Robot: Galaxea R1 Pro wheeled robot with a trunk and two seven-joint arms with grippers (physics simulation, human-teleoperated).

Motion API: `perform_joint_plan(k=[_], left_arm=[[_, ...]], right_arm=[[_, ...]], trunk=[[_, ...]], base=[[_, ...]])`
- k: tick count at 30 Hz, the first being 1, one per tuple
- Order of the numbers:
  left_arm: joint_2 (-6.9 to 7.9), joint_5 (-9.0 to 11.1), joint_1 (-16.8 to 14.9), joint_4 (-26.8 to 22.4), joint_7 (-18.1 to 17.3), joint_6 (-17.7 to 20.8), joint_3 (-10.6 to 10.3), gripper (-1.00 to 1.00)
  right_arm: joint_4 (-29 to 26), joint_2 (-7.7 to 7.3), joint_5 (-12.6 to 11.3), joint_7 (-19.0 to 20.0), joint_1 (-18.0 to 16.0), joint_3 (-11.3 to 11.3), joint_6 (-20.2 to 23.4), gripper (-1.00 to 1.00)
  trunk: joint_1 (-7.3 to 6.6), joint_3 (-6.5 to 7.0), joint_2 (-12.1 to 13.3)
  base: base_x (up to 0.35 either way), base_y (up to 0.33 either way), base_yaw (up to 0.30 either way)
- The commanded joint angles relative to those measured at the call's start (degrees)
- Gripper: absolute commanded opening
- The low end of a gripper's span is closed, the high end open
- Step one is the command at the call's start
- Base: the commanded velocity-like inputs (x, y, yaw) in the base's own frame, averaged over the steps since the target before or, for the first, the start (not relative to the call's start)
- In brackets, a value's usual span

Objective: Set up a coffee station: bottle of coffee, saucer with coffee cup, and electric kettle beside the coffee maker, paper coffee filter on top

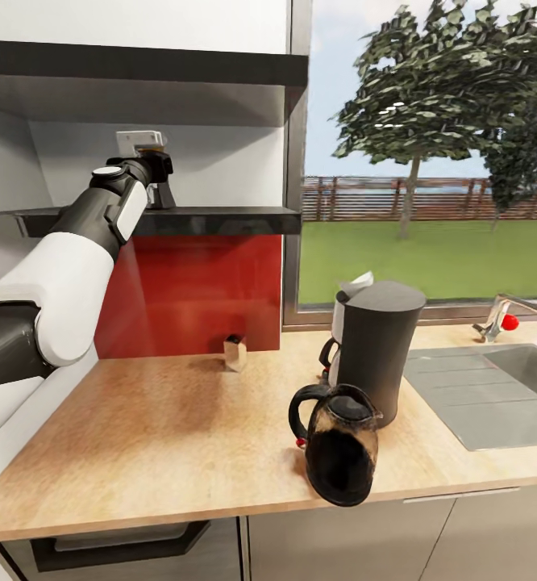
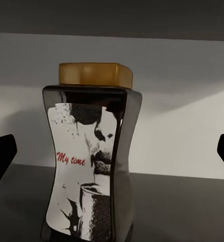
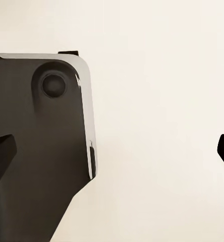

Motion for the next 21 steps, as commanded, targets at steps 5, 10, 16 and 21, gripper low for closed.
perform_joint_plan(k=[5, 10, 16, 21], left_arm=[[-0.02, -0.2, 0.2, -0.1, 0.0, 0.3, 0.2, 1.00], [0.05, -0.4, 0.4, -0.1, -0.1, 0.3, 0.2, 1.00], [0.07, -0.4, 2.0, -0.2, -0.1, 0.1, 0.2, 1.00], [0.17, -0.4, 2.4, -0.1, -0.1, 0.0, 0.3, 1.00]], right_arm=[[0.1, 0.00, -0.5, 0.0, 0.0, 0.2, -0.2, 1.00], [0.0, 0.00, -0.5, 0.0, 0.0, 0.2, -0.1, 1.00], [0.1, 0.00, -0.5, 0.0, 0.0, 0.2, -0.1, 1.00], [0.0, 0.00, -0.5, 0.0, 0.0, 0.2, -0.1, 1.00]], trunk=[[0.02, -0.02, 0.0], [0.02, -0.02, 0.0], [0.02, -0.02, 0.0], [0.02, -0.02, 0.0]], base=[[0.165, 0.000, 0.000], [0.108, 0.000, 0.000], [0.012, 0.000, 0.000], [0.001, 0.000, 0.000]])
